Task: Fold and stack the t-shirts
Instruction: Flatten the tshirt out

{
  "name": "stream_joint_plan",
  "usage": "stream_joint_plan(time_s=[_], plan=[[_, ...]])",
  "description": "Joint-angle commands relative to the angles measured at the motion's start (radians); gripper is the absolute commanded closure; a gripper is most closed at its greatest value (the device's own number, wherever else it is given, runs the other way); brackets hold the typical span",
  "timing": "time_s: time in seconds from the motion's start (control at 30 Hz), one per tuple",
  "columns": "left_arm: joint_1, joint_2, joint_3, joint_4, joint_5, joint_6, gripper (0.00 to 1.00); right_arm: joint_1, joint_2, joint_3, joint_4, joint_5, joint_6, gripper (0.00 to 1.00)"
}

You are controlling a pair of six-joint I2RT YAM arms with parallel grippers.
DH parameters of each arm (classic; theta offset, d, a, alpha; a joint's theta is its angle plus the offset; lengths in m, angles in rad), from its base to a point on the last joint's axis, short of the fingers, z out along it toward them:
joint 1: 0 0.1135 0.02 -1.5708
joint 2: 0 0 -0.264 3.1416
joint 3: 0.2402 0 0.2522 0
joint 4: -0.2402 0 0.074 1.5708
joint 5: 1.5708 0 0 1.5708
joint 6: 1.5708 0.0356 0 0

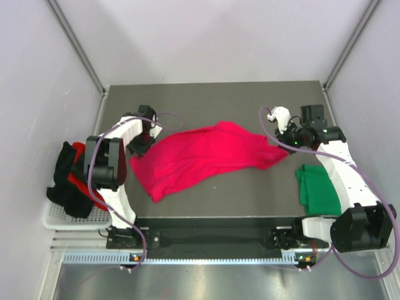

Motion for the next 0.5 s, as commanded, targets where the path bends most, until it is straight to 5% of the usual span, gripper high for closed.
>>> stream_joint_plan(time_s=[0.0,0.47], plan=[[0.012,0.035,0.054,0.019,-0.038,0.011,0.57,0.001,-0.024,-0.008,0.048,-0.037,-0.003,1.0],[0.02,0.065,0.059,-0.039,-0.091,0.024,0.59,0.0,-0.018,-0.049,0.068,-0.035,-0.019,1.0]])
